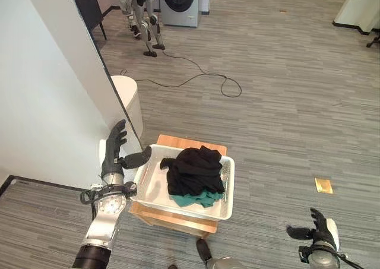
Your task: Pick up bed clothes into laundry basket.
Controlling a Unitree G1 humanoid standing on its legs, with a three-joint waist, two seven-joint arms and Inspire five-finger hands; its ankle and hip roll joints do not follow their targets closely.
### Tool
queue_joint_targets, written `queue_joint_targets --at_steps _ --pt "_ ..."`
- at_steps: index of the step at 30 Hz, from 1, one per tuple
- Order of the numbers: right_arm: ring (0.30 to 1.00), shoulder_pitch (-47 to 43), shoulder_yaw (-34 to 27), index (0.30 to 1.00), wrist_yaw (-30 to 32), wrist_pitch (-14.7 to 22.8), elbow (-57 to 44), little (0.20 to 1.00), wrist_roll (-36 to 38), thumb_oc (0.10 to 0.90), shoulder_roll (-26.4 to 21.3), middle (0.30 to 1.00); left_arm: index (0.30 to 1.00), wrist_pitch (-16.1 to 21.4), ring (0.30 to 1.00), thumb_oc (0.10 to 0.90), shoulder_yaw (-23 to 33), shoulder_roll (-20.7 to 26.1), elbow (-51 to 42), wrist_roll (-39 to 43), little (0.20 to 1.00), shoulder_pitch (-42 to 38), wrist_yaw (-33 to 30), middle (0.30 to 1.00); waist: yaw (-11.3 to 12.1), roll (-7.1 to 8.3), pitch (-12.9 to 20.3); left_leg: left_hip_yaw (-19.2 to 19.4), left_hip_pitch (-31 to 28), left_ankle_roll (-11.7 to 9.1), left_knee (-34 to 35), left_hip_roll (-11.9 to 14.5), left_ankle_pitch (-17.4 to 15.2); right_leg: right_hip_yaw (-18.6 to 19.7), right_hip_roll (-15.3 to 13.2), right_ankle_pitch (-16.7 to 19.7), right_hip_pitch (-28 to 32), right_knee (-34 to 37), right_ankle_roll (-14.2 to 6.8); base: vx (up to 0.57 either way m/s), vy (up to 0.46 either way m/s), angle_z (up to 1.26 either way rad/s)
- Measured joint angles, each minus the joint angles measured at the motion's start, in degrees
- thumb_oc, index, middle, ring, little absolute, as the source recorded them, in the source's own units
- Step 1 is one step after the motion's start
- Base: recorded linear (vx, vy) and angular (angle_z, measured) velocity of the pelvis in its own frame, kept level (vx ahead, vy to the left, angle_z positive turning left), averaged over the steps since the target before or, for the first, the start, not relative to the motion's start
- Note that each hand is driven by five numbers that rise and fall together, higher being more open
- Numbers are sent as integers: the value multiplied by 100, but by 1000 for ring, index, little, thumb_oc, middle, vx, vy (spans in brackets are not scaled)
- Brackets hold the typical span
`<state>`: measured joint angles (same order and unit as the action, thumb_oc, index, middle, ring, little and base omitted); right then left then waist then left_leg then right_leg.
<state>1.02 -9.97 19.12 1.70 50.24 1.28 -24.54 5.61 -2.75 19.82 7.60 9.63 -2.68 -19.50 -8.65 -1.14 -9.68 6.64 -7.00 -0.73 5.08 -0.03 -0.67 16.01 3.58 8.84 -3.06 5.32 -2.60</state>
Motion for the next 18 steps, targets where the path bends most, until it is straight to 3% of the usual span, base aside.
queue_joint_targets --at_steps 1,2,6,7,8,10,11,12,14,15,16,17,18 --pt "900 28 -64 900 7 -2 -43 900 46 800 0 900 900 72 900 800 32 -28 -2 66 900 67 25 900 -5 -17 1 1 -5 0 -1 1 0 -2 0 2 6 0 3 -41 -3 -8" --pt "900 590 -154 900 3 -183 -1629 900 123 800 -3 900 900 193 900 800 245 -107 -89 247 900 302 101 900 -28 -113 -32 20 -11 3 -2 -2 2 16 10 26 0 -3 29 -50 16 -12" --pt "900 920 -178 900 58 212 -4180 900 -203 800 -73 900 900 316 900 800 587 -165 -220 290 900 573 138 900 -175 -197 -97 62 -34 12 2 20 -3 23 55 28 -22 -88 18 -116 1 -4" --pt "900 839 -178 900 58 404 -4509 900 -326 800 -89 900 900 373 900 800 636 -186 -329 299 900 646 140 900 -159 -194 -99 62 -1 13 2 39 10 12 96 -23 -133 -257 -38 -229 -89 0" --pt "900 583 -176 900 60 548 -4862 900 -485 800 -92 900 900 462 900 800 681 -195 -499 388 900 714 139 900 -90 -193 -176 61 78 20 1 88 63 -1 176 -206 -359 -682 -260 -173 -87 4" --pt "900 304 -174 900 90 620 -5050 900 -701 800 -93 900 900 565 900 800 721 -248 -678 397 900 707 127 900 65 -180 -209 -31 219 -9 -83 99 83 12 245 -446 -673 -1175 -428 -155 -126 17" --pt "900 199 -162 900 101 678 -5063 900 -782 800 -119 900 900 615 900 800 740 -251 -756 401 900 704 112 900 137 -179 -241 -110 245 -26 -90 93 136 -27 234 -480 -720 -1289 -333 -185 -201 23" --pt "900 69 -145 900 103 671 -5069 900 -840 800 -165 900 900 675 900 800 758 -256 -816 448 900 705 84 900 268 -219 -274 -114 301 -44 -88 121 161 -33 261 -523 -813 -1404 -369 -162 -226 19" --pt "900 -28 -98 900 106 663 -5078 900 -953 800 -377 900 900 800 900 800 801 -309 -832 504 900 623 75 900 452 -247 -302 -291 440 -125 -145 143 205 -36 306 -557 -859 -1417 -95 -123 -227 39" --pt "900 -36 -43 900 98 656 -5078 900 -1024 800 -576 900 900 842 900 800 861 -367 -852 513 900 600 77 900 510 -278 -302 -427 450 -191 -92 208 269 -235 289 -496 -841 -1321 37 -132 -305 66" --pt "900 -74 -19 900 96 656 -5080 900 -1102 800 -655 900 900 904 900 800 962 -444 -865 515 900 619 83 900 607 -297 -304 -490 477 -248 -65 298 321 -431 301 -513 -853 -1297 43 -109 -283 65" --pt "900 -139 0 900 101 667 -5077 900 -1173 800 -658 900 900 968 900 800 1063 -474 -848 580 900 625 37 900 706 -216 -365 -582 554 -282 -167 343 341 -585 324 -447 -764 -1216 186 -164 -368 63" --pt "900 -182 73 900 84 665 -5095 900 -1219 800 -728 900 900 975 900 800 1246 -523 -826 630 900 627 9 900 834 -128 -366 -734 608 -405 -277 468 263 -806 438 -866 -1015 -1687 298 -150 -259 64"
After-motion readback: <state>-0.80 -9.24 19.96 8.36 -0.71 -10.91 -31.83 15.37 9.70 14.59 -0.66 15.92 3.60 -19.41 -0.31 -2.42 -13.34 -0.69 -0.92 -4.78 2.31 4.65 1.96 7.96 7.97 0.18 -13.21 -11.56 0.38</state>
